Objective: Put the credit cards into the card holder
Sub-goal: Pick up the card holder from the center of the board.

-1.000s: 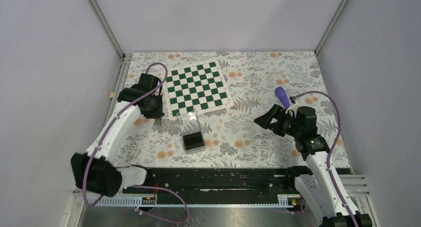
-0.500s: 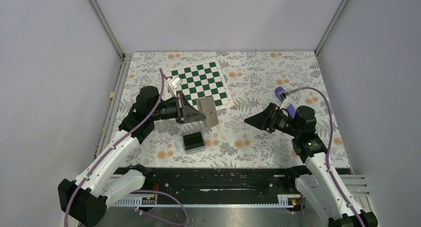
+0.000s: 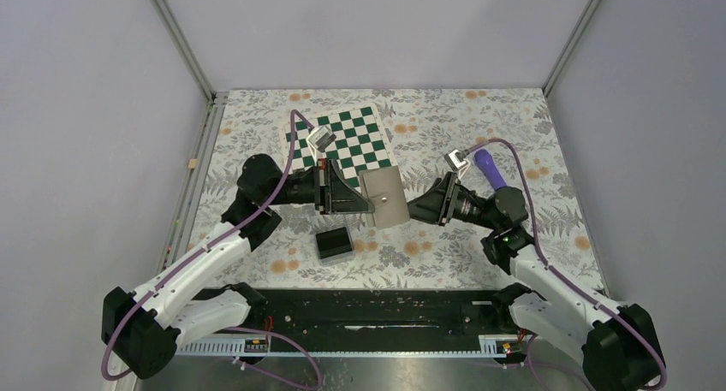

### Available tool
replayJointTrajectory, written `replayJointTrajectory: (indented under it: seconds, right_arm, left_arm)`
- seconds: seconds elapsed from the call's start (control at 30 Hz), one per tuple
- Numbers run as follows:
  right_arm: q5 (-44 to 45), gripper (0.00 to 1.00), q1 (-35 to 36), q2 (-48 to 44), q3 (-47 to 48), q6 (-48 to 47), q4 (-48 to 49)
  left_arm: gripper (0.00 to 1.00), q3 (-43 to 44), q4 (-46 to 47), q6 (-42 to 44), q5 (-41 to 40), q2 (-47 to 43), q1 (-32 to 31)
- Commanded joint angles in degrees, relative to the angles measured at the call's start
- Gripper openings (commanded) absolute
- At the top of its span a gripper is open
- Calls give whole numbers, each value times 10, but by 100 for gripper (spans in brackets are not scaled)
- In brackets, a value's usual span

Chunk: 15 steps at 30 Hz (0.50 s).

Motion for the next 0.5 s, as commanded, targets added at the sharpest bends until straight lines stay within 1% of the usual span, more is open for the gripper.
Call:
replayJointTrajectory:
  seconds: [0.0,0.17,0.23,0.3,0.37,0.43,0.47]
  right_arm:
    - [-20,84,32,9,29,53,129]
    - [-17,77,42,4,28,51,118]
    - [-11,76,42,-12,31,35,88]
    - [3,76,42,-37,42,5,35]
    - [14,77,42,-65,61,-39,-61]
    - [30,80,42,-91,94,-98,-169]
    - [34,82,42,-101,105,-121,-207]
  left_arm:
    - [0,2,51,-9,7,-6,-6]
    - [0,4,52,-10,15,-11,-8]
    - [0,13,24,5,20,-18,-8]
    - [0,32,-58,55,11,-24,-8]
    - [0,47,-140,109,-3,-31,-8]
    - [0,46,-162,120,-12,-38,-7]
    - [0,43,-163,121,-14,-39,-7]
